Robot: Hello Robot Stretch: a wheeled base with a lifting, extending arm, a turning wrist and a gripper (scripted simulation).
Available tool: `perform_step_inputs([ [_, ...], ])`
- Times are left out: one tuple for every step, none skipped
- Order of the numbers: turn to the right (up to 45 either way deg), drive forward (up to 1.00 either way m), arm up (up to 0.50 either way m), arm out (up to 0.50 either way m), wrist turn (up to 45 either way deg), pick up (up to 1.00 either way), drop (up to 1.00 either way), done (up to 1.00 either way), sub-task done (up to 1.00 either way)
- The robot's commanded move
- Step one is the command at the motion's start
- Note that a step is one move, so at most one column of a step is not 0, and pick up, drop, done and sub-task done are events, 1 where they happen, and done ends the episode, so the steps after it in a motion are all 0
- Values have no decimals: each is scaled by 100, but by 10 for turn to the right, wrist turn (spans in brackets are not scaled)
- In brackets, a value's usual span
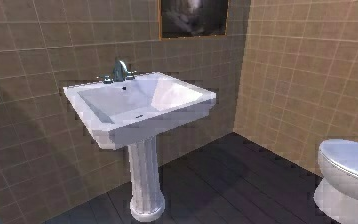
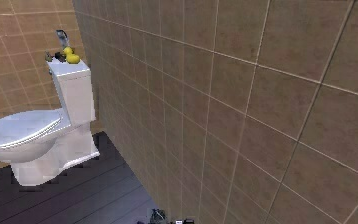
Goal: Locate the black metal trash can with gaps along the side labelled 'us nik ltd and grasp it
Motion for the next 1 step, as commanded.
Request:
perform_step_inputs([
  [0,0,0,0,180,0,0,0,0],
])
